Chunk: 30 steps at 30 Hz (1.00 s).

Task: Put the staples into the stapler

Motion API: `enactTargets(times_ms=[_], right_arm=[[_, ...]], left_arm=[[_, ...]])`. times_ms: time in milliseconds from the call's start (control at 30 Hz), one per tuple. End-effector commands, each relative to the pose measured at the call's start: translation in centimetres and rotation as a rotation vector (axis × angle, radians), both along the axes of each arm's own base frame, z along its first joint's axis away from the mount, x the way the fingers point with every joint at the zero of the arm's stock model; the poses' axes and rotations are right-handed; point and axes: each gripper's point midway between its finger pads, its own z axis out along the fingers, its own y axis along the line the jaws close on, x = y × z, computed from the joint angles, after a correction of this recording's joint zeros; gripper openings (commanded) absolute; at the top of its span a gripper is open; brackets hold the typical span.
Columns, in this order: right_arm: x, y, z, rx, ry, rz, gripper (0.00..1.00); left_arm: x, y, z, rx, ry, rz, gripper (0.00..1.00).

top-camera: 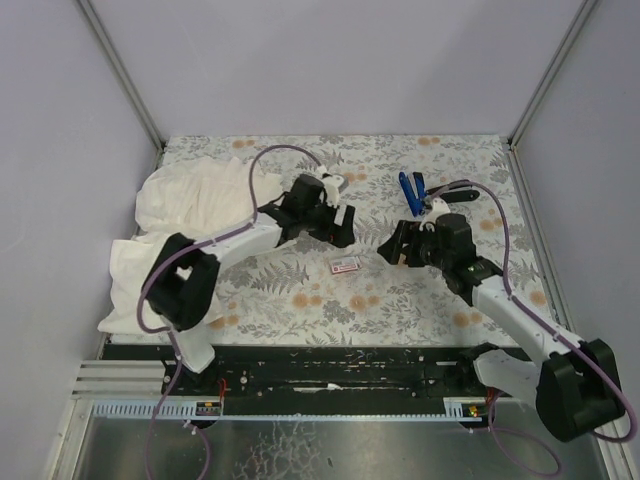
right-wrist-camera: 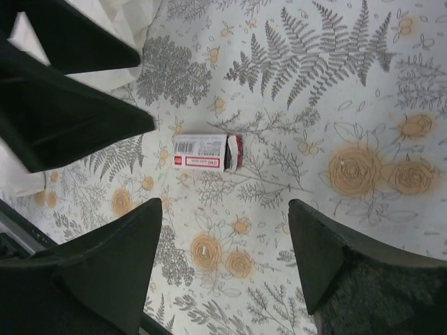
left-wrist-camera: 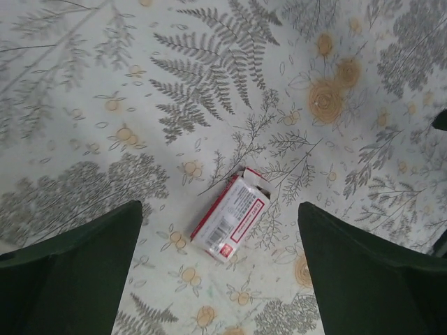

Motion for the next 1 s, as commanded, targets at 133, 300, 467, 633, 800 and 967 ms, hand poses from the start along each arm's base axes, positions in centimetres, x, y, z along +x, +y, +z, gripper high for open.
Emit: enactTargets(times_ms=[133, 300, 467, 633, 800, 967], right_arm=[[-3.0, -1.3, -2.0, 0.066, 0.054, -0.081, 0.81], [-3.9, -1.3, -2.1, 0.098, 0.046, -0.076, 0.81], [-4.5, -1.3, -2.3, 0.114, 0.039, -0.074, 0.81], [-5.1, -1.5, -3.0, 0.108, 0.059, -0.075, 0.81], [-5.6, -1.8, -3.1, 0.111, 0.054, -0.078, 0.82], [-6.2, -2.3, -3.2, 0.104, 0.042, -0.095, 0.82]], left_arm=[[-1.4, -3.5, -5.7, 0.088, 0.069, -0.227, 0.91], [-2.4, -3.5, -7.4, 0.133, 0.08, -0.268, 0.91], [-3.7, -3.3, -8.7, 0.169, 0.086, -0.307, 0.89], [-5.6, -3.8, -10.3, 0.228, 0.097, -0.372, 0.78], [-6.3, -3.4, -11.3, 0.338, 0.053, -0.371, 0.7], [-7.2, -2.9, -11.4, 0.443, -0.028, -0.351, 0.6]])
